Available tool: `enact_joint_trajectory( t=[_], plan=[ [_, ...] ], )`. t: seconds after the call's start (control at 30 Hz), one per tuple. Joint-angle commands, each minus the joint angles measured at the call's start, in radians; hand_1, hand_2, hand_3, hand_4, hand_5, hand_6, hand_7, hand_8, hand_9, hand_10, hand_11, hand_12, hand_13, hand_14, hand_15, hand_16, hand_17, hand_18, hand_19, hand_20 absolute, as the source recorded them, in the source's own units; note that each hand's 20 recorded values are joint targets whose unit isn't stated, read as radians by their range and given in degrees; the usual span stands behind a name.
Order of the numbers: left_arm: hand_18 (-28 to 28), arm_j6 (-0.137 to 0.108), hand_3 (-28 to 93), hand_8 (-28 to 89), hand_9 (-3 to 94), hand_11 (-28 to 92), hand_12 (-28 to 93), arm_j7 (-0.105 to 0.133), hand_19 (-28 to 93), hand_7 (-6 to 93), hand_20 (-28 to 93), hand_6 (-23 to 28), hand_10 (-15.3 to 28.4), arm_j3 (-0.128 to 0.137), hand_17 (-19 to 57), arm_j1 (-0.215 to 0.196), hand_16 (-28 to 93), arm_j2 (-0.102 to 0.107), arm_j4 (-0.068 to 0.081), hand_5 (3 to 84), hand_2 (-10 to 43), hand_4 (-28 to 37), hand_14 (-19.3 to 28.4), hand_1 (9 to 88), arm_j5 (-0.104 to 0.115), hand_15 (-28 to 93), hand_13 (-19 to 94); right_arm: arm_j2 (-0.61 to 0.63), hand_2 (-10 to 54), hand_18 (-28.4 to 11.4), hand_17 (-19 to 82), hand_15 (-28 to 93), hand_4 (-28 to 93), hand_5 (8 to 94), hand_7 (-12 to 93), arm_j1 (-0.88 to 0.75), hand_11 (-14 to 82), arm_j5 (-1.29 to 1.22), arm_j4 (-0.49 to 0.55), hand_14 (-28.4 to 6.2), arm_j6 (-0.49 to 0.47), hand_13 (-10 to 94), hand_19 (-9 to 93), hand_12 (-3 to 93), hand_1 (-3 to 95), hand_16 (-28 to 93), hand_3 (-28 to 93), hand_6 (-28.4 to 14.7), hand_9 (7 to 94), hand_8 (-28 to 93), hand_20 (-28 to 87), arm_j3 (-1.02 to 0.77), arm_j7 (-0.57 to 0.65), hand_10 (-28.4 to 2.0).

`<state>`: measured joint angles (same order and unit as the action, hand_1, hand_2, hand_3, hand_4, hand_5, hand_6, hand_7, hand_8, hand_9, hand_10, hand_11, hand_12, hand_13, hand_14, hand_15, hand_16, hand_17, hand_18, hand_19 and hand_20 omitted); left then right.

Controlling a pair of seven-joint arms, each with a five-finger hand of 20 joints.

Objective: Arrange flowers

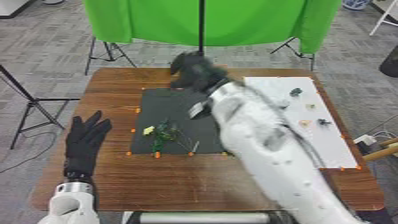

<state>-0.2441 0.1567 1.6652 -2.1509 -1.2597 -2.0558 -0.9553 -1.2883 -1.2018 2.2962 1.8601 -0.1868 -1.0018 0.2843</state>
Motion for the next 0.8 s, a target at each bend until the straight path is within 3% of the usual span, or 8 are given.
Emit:
enact_joint_trajectory(
  t=[0.03, 0.33, 0.57, 0.8],
  plan=[
    [12.7, 0.0, 57, -5, 43.5, 14, 15, -0.022, 5, 4.7, 18, 4.5, 12.5, 0.007, 2.1, -0.028, 5, -0.011, -0.005, 40.6, 10.3, -28.3, 14.9, 14.4, -0.004, 9, 32, 0.311, -9.5, -15.4, 53, 62, -14, 61.7, 17, -0.154, 20.6, 0.095, -0.004, -8.5, -0.073, 76, 93, 24.2, 42.9, 33, 63, -1.4, 69.9, -7, 52, -0.286, 0.088, -16.6],
    [12.7, 0.024, 56, -5, 43.6, 14, 15, -0.043, 5, 4.8, 18, 4.6, 12.5, 0.006, 2.0, -0.019, 5, -0.012, -0.004, 40.8, 9.9, -28.3, 15.0, 15.1, -0.015, 9, 32, 0.361, -9.5, -14.5, 56, 66, -14, 62.2, 16, -0.329, 21.1, 0.214, -0.048, -8.6, -0.138, 77, 93, 24.7, 41.3, 33, 62, -2.3, 69.5, -7, 54, -0.413, 0.118, -16.9],
    [12.7, 0.025, 56, -5, 43.7, 14, 15, -0.055, 5, 4.8, 18, 4.6, 12.5, 0.006, 2.0, -0.023, 5, -0.014, -0.006, 40.8, 9.8, -28.3, 15.0, 15.2, -0.018, 9, 32, 0.361, -9.5, -14.0, 58, 66, -14, 63.4, 16, -0.408, 20.8, 0.208, -0.054, -7.9, -0.183, 79, 93, 24.0, 40.2, 33, 62, -0.5, 72.0, -7, 55, -0.471, 0.146, -16.6],
    [12.7, 0.035, 56, -5, 43.8, 14, 15, -0.062, 5, 4.6, 18, 4.6, 12.5, 0.006, 2.0, -0.019, 5, -0.012, -0.006, 40.9, 9.6, -28.3, 15.0, 15.4, -0.02, 9, 32, 0.34, -9.5, -12.9, 59, 65, -15, 63.7, 15, -0.45, 19.5, 0.197, -0.096, -6.5, -0.158, 81, 93, 22.9, 38.7, 32, 61, -0.3, 74.8, -8, 55, -0.477, 0.144, -16.4]
  ],
)
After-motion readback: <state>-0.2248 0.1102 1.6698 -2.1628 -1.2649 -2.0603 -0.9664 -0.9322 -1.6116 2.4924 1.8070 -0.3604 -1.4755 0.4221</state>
